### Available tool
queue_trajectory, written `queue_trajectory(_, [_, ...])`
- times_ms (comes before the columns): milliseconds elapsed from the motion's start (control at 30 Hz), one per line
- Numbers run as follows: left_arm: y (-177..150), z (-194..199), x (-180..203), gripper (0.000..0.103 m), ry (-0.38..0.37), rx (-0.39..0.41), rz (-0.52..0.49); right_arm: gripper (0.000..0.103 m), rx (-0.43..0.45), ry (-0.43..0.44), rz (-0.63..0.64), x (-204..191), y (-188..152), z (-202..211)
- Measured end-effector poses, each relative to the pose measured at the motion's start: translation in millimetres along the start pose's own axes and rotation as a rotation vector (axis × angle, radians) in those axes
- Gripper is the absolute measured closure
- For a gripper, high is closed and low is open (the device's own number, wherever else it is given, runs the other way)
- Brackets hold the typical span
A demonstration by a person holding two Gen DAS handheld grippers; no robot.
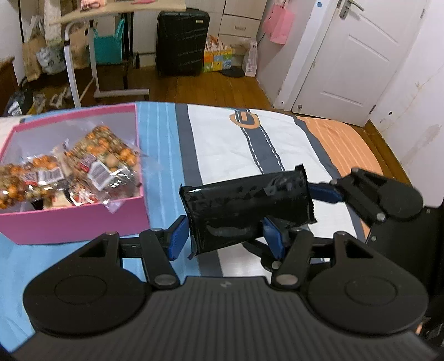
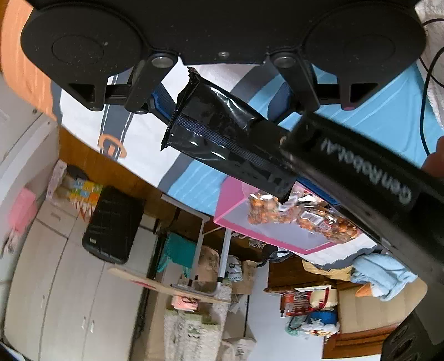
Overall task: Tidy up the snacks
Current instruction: 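Lift the black pouch with both tools and carry it over the box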
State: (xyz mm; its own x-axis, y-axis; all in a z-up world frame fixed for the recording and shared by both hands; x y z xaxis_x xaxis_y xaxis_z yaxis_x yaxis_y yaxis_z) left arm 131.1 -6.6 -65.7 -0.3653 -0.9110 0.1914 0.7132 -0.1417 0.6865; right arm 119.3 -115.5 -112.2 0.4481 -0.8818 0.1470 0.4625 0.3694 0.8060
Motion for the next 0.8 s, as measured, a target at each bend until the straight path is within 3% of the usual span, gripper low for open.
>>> queue_trajectory(267, [22,29,-36,0.045,0.033,0.086,0.023,0.024,0.058,0.011,0.080,-22,43,-3])
queue_trajectory(367, [36,41,-61,0.045,0.045,0.110,0.061,0.023,0.100,0.045,0.106,-31,65,-10])
queue_trajectory(567, [58,60,-108,0.045,0.143,0.194,0.059,0.018,0.173,0.179,0.134,-50,110,-39])
queue_trajectory(667, [61,57,-133,0.045,0.152,0.178,0.099,0.018,0.165,0.245,0.103,-55,126,-57])
queue_trajectory(800, [69,34,-162,0.045,0.176,0.107,0.110,0.018,0.090,0.279,0.052,-63,132,-88])
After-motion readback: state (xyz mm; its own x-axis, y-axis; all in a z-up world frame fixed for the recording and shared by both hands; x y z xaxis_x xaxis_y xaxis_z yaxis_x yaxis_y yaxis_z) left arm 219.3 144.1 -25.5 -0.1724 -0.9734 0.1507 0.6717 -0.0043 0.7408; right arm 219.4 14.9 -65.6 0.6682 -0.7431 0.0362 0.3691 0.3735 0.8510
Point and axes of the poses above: each gripper's, at about its wrist camera, not at the fingertips, and z roughly against the way its jaws point, x to its right, y to its top, the point moved 6 cm from there along -z, roughly the way its jaws point, and after that the axes turned 6 degrees about x, right-handed, at the moved point
